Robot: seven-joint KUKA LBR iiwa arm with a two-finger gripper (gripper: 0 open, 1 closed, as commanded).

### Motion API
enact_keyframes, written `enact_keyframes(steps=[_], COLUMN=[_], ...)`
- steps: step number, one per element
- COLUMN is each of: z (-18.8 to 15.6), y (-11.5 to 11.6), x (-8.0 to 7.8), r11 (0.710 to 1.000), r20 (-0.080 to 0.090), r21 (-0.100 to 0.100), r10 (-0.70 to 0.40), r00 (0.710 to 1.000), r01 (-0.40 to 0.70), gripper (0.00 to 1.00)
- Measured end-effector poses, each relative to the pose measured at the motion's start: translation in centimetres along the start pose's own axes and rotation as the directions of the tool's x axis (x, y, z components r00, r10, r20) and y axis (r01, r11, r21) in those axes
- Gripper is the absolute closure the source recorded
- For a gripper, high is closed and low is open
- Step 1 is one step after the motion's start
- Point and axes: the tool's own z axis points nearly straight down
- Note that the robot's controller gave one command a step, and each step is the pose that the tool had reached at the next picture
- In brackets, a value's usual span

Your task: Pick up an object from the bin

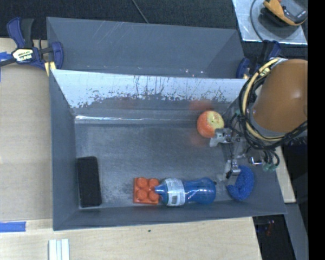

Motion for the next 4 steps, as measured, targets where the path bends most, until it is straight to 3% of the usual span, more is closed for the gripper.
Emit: enact_keyframes(steps=[1, 2, 3, 4], z=[-0.4, 6.4, 6.7, 6.5], y=[0.0, 3.1, 7.1, 9.6], x=[-0.2, 0.5, 0.7, 0.8], r11=[1.0, 0.994, 0.989, 0.961], r20=[0.008, 0.012, 0.024, 0.015], r21=[0.001, 0.003, 0.005, 0.007], r10=[-0.003, -0.108, -0.149, -0.278], r00=[1.0, 0.994, 0.989, 0.961], r01=[0.003, 0.108, 0.149, 0.278], gripper=[0.0, 0.0, 0.0, 0.0])
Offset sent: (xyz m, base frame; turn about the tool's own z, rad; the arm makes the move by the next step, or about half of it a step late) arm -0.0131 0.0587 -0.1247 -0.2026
